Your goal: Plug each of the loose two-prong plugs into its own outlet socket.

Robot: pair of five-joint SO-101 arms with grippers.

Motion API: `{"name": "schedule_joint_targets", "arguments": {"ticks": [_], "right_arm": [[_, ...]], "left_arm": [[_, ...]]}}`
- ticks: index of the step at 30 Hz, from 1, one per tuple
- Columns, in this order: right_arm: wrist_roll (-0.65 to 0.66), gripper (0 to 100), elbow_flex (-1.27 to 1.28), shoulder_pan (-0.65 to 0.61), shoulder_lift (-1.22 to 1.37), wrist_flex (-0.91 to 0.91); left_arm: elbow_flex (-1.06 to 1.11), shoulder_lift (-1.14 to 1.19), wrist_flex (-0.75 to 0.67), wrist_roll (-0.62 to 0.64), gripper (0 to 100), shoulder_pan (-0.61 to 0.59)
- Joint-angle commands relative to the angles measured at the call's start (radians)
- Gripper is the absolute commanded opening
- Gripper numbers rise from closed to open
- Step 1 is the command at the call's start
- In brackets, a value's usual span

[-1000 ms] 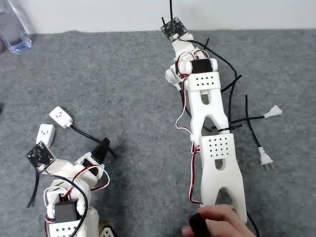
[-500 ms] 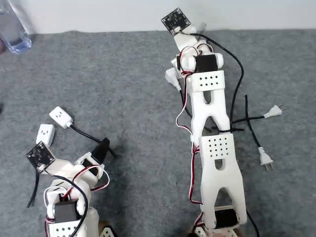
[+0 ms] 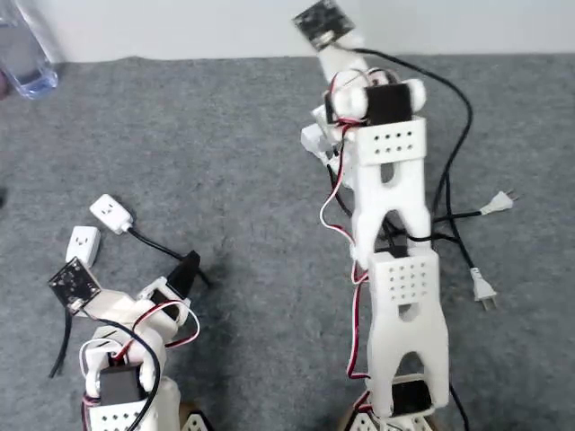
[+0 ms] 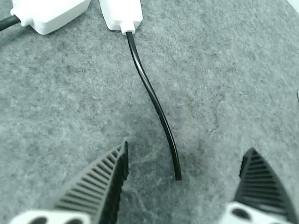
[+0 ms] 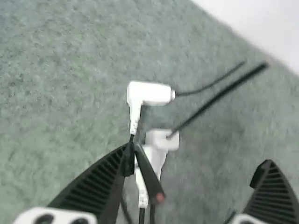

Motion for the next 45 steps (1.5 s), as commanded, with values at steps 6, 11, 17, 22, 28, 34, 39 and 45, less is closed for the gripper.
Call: {"name": "schedule_joint_targets", "arguments": {"ticks": [6, 11, 17, 22, 28, 34, 39, 45], "right_arm": [[-0.017, 37.5, 0.605, -0.070, -0.426, 0.044], [-0.017, 37.5, 0.911, -0.139, -0.659, 0.045], [0.003, 37.5, 1.300, -0.213, -0.963, 0.042], [0.127, 37.5, 1.631, -0.213, -1.231, 0.042], [0.241, 36.0, 2.074, -0.185, -1.643, -0.038], [0.253, 21.2, 2.326, -0.185, -2.057, -0.153], [0.255, 12.0, 2.329, -0.185, -2.230, -0.163], [0.245, 11.9, 2.495, -0.185, -2.250, -0.374]], "left_arm": [[-0.008, -0.008, -0.021, -0.002, 36, -0.005], [-0.008, -0.008, -0.020, -0.002, 36, -0.005], [-0.008, -0.008, -0.015, -0.002, 36, -0.006], [-0.008, -0.008, -0.015, -0.002, 36, -0.006], [-0.008, -0.008, -0.020, -0.002, 36, -0.006], [-0.015, -0.008, -0.020, 0.000, 36, -0.017], [-0.062, -0.008, -0.021, -0.005, 36, -0.158], [-0.048, -0.008, -0.069, -0.069, 36, -0.226]]}}
